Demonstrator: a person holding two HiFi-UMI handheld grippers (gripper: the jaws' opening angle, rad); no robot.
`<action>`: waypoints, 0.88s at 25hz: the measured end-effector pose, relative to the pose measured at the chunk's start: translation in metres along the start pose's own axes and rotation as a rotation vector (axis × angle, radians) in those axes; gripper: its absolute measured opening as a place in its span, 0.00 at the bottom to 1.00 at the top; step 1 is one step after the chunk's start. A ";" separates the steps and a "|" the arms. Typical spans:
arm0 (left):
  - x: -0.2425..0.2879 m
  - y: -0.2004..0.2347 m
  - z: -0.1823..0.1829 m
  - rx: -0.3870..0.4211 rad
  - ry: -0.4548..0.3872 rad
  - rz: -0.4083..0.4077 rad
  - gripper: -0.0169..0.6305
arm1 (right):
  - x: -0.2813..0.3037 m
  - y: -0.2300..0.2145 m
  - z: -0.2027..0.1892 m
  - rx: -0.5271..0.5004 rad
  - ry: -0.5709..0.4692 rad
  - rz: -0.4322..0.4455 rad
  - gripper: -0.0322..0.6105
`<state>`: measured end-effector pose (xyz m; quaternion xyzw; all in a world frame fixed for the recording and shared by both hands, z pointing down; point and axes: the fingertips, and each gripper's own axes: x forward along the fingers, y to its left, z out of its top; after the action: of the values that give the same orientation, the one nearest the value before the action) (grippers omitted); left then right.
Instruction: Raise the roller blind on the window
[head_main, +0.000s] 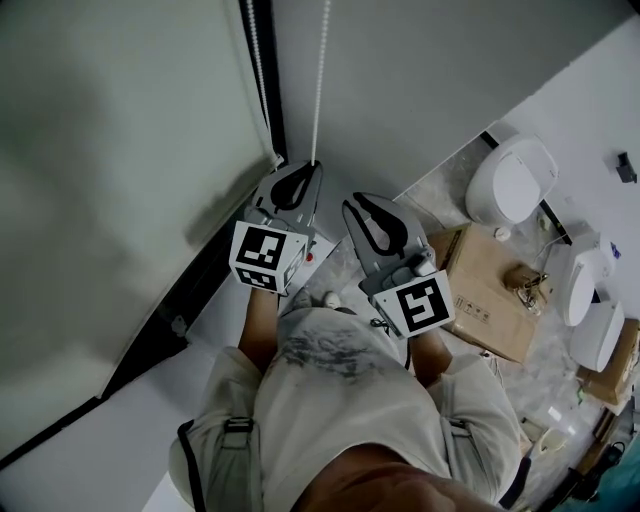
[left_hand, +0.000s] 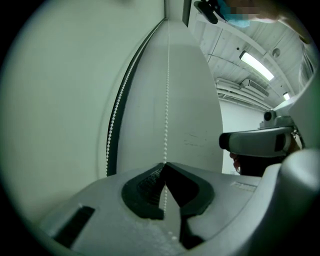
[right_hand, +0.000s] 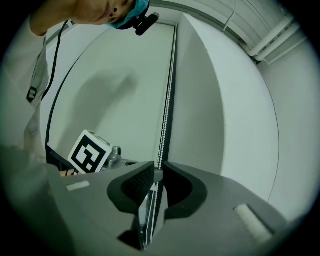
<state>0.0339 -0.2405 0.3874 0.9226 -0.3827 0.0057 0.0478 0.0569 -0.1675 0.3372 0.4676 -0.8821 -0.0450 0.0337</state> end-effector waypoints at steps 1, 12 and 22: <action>-0.004 -0.002 -0.002 -0.003 0.004 -0.001 0.04 | 0.001 0.002 0.005 0.000 -0.006 0.013 0.15; -0.039 -0.025 -0.009 -0.043 0.008 -0.008 0.04 | 0.020 0.020 0.047 -0.013 -0.031 0.183 0.21; -0.060 -0.041 -0.015 -0.025 0.018 -0.002 0.04 | 0.031 0.033 0.091 -0.034 -0.100 0.253 0.23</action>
<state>0.0204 -0.1680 0.3956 0.9223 -0.3812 0.0094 0.0627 0.0035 -0.1701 0.2506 0.3490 -0.9338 -0.0784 0.0029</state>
